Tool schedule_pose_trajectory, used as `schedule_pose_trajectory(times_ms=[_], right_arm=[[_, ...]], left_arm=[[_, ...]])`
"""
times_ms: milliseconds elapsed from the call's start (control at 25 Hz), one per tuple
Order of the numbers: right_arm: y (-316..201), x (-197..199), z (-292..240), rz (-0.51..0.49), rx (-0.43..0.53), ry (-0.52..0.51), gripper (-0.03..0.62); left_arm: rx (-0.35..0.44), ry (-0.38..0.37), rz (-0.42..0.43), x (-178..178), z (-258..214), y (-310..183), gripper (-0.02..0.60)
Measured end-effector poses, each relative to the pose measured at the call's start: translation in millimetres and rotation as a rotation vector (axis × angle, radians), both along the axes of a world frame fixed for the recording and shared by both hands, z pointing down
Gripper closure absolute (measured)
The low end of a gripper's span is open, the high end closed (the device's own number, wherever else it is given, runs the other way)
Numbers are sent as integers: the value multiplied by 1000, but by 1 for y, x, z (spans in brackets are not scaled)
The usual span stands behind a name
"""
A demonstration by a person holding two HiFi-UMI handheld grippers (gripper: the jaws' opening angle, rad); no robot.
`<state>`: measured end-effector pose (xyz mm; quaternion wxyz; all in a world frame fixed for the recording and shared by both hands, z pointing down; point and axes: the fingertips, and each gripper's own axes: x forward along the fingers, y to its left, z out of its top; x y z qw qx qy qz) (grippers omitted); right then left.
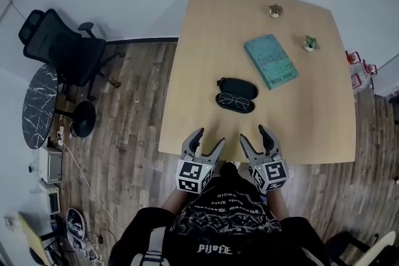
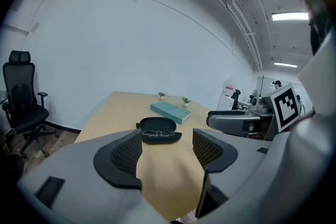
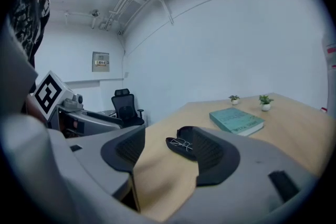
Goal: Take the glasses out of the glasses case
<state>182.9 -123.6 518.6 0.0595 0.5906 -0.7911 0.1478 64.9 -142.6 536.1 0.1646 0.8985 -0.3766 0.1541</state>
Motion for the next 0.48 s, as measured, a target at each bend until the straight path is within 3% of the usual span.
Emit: schedule_pose_trajectory(times_ms=[280, 480], right_arm=[[-32, 12, 6, -251, -37, 30, 299], [-44, 7, 6, -368, -48, 57, 299]], left_arm=[[22, -4, -109, 22, -1, -29, 272], [15, -7, -163, 26, 0, -34, 272]])
